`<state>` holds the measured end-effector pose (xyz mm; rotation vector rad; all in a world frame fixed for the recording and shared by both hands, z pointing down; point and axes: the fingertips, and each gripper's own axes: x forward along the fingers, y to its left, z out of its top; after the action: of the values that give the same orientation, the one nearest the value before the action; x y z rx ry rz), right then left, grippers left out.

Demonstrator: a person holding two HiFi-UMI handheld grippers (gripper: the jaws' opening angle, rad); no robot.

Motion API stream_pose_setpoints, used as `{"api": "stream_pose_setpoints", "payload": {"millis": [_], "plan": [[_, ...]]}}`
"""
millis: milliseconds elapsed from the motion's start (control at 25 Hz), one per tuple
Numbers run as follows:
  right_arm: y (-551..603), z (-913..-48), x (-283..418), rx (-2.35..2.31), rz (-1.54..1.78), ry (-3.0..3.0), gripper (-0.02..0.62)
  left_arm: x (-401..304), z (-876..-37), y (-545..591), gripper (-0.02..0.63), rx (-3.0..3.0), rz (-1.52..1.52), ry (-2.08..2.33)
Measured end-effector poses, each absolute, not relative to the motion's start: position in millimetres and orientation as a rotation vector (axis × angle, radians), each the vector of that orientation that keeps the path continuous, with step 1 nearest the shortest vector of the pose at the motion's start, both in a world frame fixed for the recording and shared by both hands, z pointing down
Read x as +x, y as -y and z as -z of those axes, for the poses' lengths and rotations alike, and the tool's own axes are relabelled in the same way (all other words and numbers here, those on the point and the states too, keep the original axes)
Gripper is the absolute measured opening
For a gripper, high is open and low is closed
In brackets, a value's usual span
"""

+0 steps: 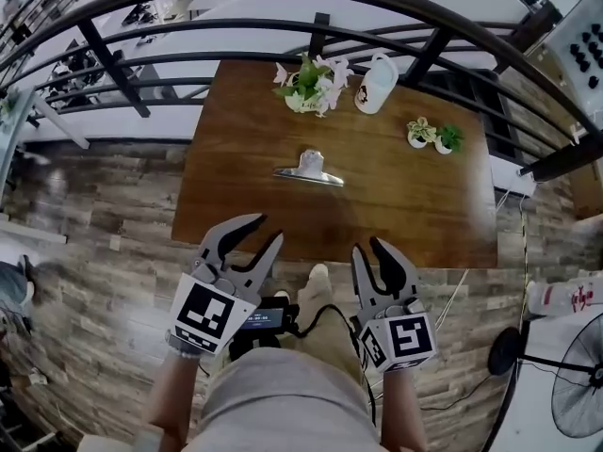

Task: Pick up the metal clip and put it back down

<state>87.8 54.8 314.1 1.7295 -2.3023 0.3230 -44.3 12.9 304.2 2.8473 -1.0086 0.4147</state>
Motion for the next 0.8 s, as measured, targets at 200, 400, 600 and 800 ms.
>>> {"api": "stream_pose_setpoints", "payload": {"millis": [200,400,600,800], "plan": [[-44,-319,88,1.696,-0.337,2.324,0.117,-45,-308,-8,0.114,2.831,-0.421,1.034],[-30,-324,88,1.641,-0.341,2.349,0.117,-45,-311,4,0.114,2.805,-0.425,1.074],[-13,-327,93,1.616,-0.336,2.361,0.117,-41,-314,19,0.114,2.797,-0.422,1.102],[3,-335,96,1.588,-0.347,2.366,0.117,-37,-323,29,0.114,2.778,-0.44,1.103]]}}
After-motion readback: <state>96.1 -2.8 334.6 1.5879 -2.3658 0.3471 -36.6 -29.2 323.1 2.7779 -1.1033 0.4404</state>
